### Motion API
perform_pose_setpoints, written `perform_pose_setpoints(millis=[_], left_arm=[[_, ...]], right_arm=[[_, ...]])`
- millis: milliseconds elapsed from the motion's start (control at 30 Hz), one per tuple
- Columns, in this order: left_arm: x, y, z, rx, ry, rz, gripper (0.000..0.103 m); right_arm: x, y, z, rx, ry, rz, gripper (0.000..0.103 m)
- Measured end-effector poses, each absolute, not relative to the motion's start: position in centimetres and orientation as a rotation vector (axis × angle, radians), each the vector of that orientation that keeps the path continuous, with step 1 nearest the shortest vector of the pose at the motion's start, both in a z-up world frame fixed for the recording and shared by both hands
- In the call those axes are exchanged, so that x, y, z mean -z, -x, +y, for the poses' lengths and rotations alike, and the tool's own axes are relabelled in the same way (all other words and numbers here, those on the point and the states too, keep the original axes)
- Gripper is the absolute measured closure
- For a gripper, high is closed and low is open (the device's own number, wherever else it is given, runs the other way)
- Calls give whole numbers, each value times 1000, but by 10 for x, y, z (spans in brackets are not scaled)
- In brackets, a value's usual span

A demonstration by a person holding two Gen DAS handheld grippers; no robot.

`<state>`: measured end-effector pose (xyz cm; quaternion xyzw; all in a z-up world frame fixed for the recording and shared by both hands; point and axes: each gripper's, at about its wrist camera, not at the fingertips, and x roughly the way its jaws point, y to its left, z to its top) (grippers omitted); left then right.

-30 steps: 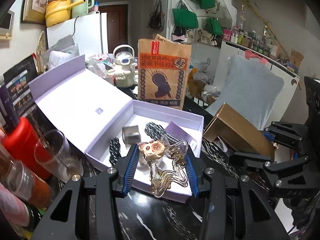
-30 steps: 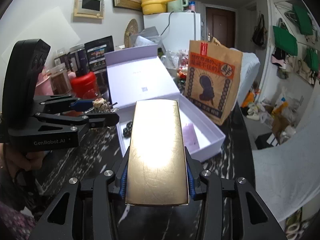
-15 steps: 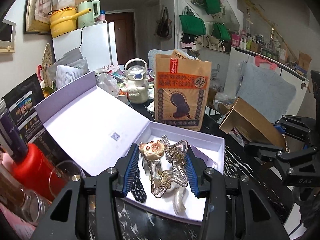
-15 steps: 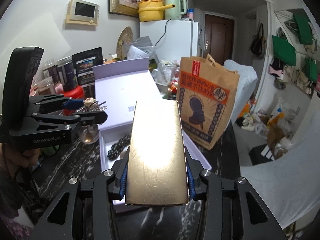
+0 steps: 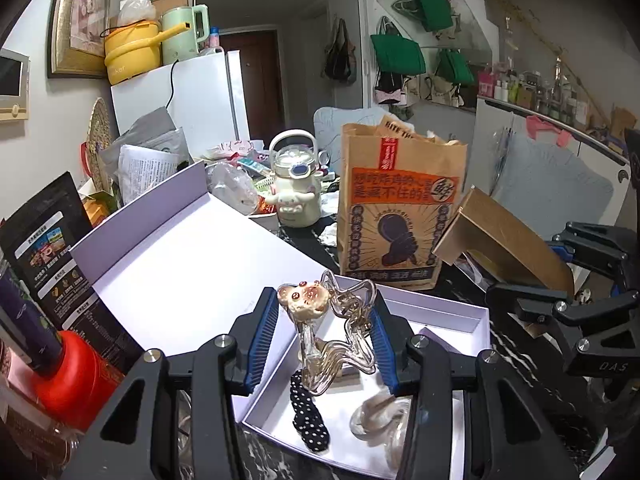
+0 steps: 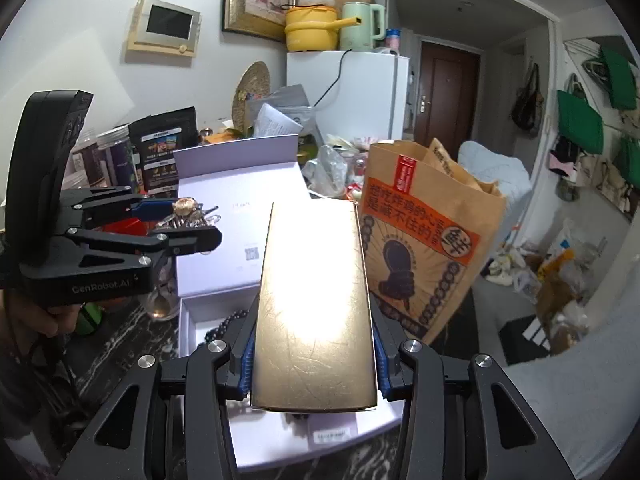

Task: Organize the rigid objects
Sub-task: 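Lower the gold box with right tool while left tool lowers keychain into box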

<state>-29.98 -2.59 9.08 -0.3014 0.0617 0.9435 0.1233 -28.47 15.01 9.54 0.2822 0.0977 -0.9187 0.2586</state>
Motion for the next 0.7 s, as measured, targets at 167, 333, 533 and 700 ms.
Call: perform_pose_setpoints(millis=[167, 333, 533, 700], left_arm=[[-80, 313, -31, -2758, 907, 181, 59], [-66, 326, -33, -2749, 963, 184, 59], [-48, 338, -32, -2729, 1021, 183, 59], [-35, 345, -32, -2714, 1064, 187, 59]], right_arm=[[-86, 304, 142, 2471, -800, 273, 59], [-71, 320, 137, 2458, -850, 270, 59], [-48, 340, 132, 2438, -927, 266, 59], [-33, 349, 130, 2418, -979, 262, 59]])
